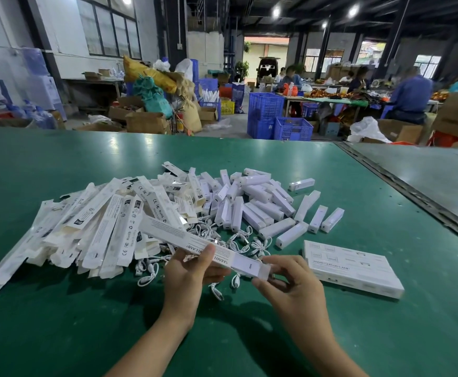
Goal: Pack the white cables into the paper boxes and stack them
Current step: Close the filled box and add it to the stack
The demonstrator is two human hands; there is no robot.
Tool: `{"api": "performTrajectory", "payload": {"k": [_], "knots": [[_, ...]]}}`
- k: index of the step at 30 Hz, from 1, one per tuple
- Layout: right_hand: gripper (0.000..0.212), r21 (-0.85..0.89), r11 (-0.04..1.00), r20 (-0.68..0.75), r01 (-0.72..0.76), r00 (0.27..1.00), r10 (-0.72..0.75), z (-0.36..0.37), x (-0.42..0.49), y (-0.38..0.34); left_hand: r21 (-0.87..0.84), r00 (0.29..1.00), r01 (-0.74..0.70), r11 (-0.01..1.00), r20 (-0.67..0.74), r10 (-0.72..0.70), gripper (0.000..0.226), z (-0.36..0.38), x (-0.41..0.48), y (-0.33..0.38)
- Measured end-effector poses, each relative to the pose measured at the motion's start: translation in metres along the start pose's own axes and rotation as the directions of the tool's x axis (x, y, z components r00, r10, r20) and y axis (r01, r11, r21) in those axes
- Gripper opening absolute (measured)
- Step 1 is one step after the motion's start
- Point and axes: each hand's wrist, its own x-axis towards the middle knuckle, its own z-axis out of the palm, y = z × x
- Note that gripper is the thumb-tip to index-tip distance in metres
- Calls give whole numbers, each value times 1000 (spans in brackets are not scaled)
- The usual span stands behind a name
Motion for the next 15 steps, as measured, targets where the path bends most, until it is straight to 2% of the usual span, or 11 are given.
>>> {"api": "performTrajectory", "payload": {"k": [3,9,11,13,15], "knots": [[27,38,997,-2,-67,998,67,4,0,4,7,1000,-3,1000,15,3,48,3,-1,-3],[40,15,999,33,-52,998,52,8,-4,4,12,1000,5,1000,27,-5,51,5,-3,-5],[42,24,998,63,-58,996,57,7,-4,3,15,1000,0,1000,23,0,45,5,-4,-5],[48,51,996,126,-75,990,68,7,-6,1,23,999,-4,1000,45,3,26,6,-6,-4],[56,74,994,191,-75,980,60,6,-8,-1,30,998,3,1000,65,-5,27,7,-9,-3]]}}
